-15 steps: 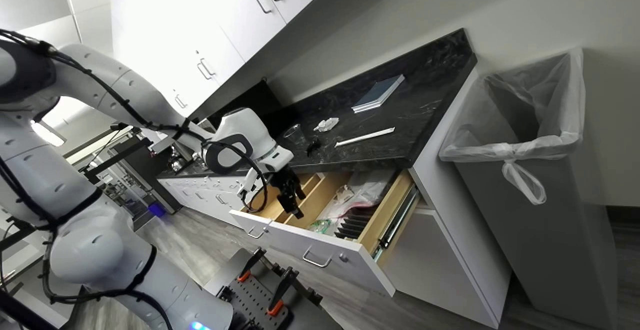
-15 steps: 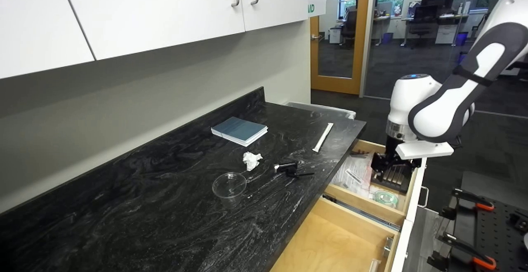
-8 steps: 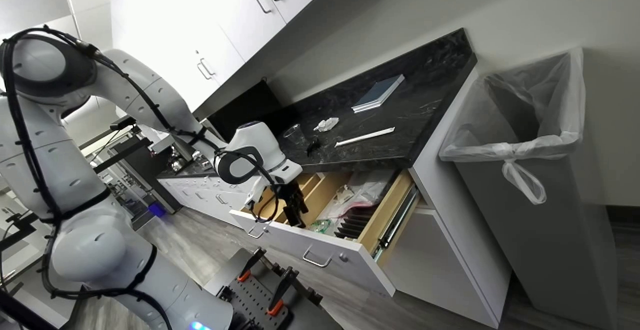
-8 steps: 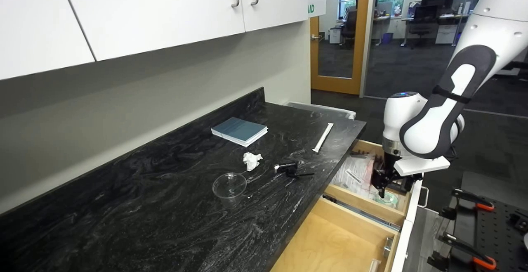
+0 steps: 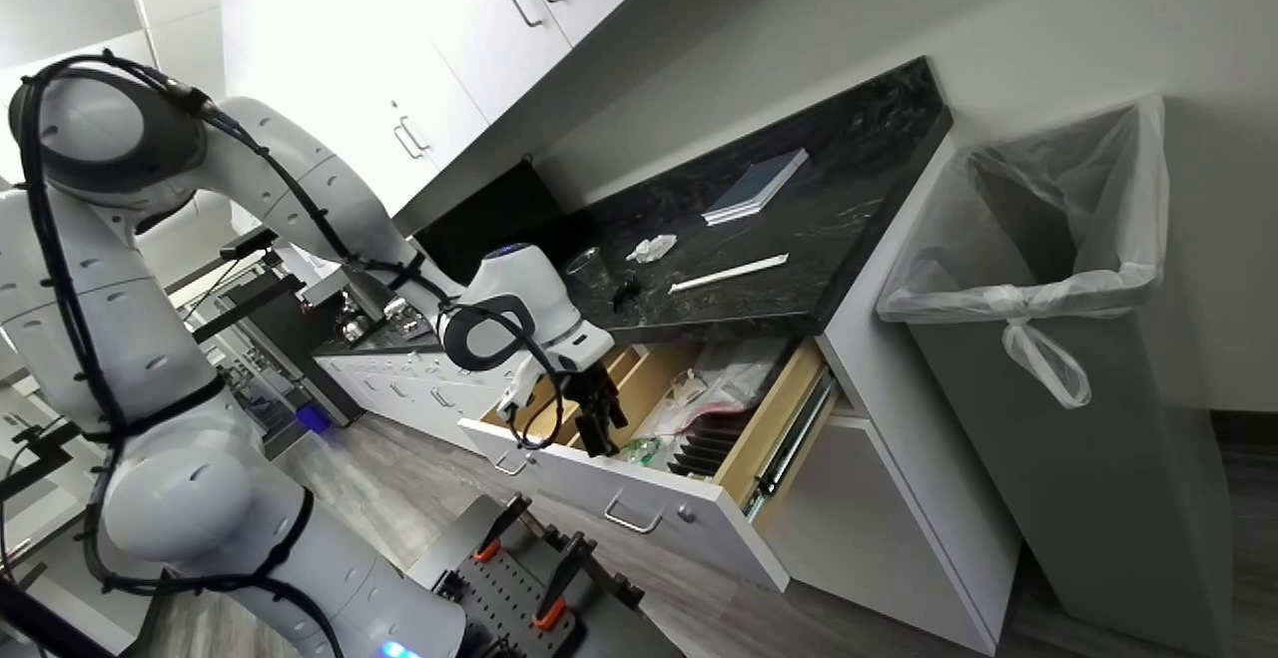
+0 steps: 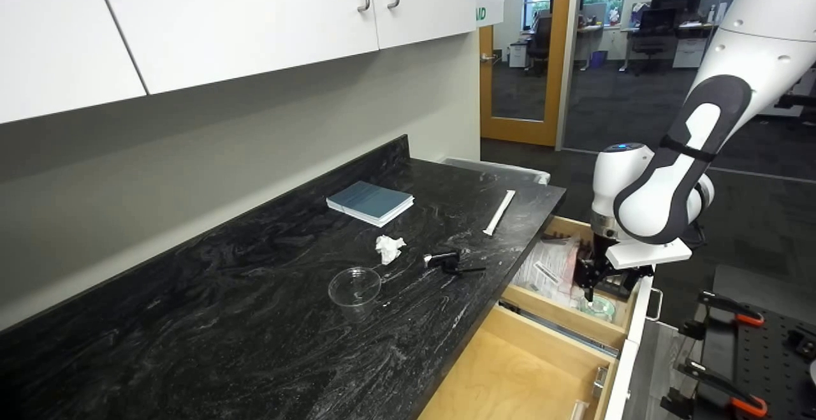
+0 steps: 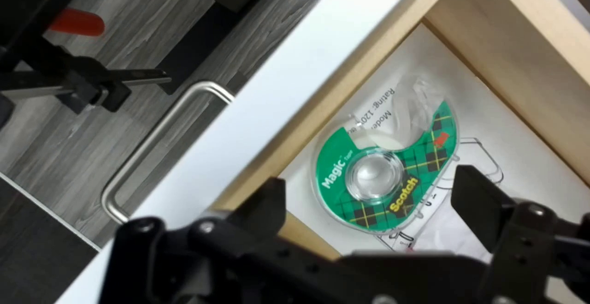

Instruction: Open the first and second top drawers from the right of the cabinet. Pick up the tape from the first drawer and put it in the second drawer.

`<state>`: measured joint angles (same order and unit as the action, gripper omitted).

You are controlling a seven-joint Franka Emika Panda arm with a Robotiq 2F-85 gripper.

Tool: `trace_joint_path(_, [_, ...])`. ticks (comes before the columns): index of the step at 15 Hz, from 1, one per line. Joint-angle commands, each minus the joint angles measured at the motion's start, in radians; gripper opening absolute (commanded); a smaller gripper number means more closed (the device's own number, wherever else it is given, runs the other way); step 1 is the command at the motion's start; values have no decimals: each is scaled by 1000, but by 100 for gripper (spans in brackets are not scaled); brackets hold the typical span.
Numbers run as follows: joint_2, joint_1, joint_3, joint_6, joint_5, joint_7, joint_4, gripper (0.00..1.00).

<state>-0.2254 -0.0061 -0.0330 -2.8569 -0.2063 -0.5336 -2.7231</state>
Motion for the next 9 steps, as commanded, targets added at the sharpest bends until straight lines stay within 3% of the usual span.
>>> trace_joint_path(1, [-47, 15, -2, -87, -41, 24, 11, 100])
trace_joint_path(9, [-143, 92, -11, -136, -51, -4, 50, 100])
